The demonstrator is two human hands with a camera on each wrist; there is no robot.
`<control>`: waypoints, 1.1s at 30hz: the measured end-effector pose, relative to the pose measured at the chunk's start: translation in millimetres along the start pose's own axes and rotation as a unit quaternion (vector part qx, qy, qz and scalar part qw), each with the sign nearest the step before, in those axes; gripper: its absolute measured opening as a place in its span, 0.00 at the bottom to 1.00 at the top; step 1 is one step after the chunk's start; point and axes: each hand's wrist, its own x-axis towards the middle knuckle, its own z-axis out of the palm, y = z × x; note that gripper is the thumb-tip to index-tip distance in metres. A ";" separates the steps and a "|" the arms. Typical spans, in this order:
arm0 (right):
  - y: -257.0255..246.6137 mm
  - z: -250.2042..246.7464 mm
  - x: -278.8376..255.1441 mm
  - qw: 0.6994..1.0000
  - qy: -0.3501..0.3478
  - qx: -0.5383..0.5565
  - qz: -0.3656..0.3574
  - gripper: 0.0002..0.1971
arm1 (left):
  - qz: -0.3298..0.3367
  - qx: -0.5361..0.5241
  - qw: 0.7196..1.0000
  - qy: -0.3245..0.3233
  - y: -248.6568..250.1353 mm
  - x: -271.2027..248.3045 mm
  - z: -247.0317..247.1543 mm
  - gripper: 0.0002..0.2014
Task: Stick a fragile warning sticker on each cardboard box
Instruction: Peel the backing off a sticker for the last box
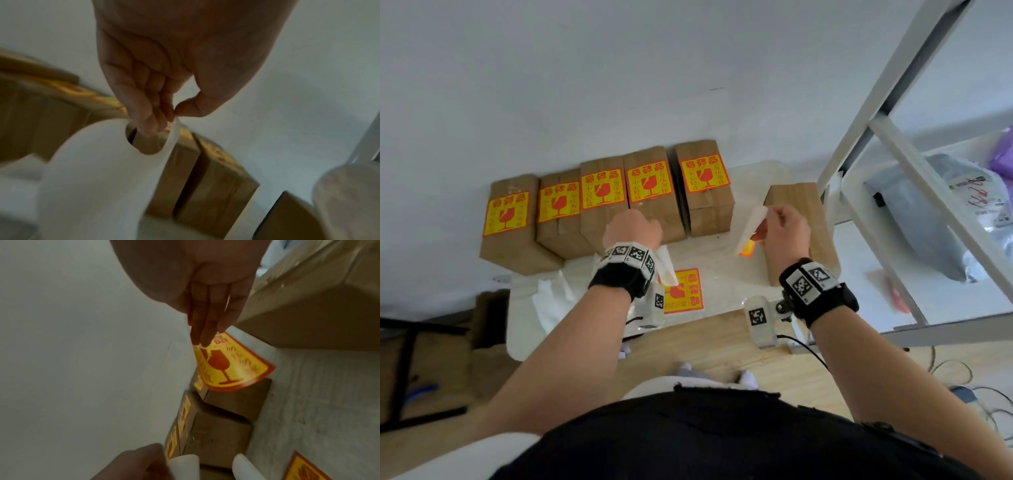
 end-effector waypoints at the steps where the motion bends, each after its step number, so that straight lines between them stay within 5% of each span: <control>1: -1.3 8.3 -3.6 1.000 -0.022 0.000 -0.001 0.09 | 0.000 0.009 1.000 -0.026 -5.5 3.9 9.0 0.12; 5: 0.5 26.8 -8.7 0.997 -0.066 -0.035 -0.001 0.10 | 0.030 0.011 0.995 -0.097 -24.9 13.4 45.0 0.13; 9: 4.2 29.4 -7.5 0.997 -0.064 -0.027 0.017 0.09 | 0.081 -0.068 0.992 -0.071 -22.5 13.0 55.8 0.17; 13: 3.0 23.6 -4.4 0.998 -0.057 0.008 0.022 0.10 | 0.196 -0.264 0.936 -0.126 5.0 -4.7 48.9 0.26; 17: -4.8 7.7 0.0 0.994 -0.083 0.072 0.021 0.09 | 0.260 -0.300 0.894 -0.205 46.3 -29.2 41.5 0.30; 23: -6.1 -31.8 14.7 0.990 -0.089 0.103 -0.040 0.06 | 0.239 -0.350 0.897 -0.128 93.1 -40.7 51.9 0.13; 27: 15.9 -64.1 27.8 0.998 0.032 -0.031 -0.051 0.17 | 0.183 -0.419 0.871 -0.179 114.0 -45.2 60.2 0.11; 29: 26.5 -76.5 30.0 0.998 0.031 -0.046 -0.021 0.20 | 0.146 -0.457 0.856 -0.193 123.0 -48.1 65.3 0.11; 33: 43.6 -93.0 35.6 0.998 -0.018 -0.065 -0.004 0.09 | 0.095 -0.479 0.846 -0.213 138.1 -50.9 85.1 0.05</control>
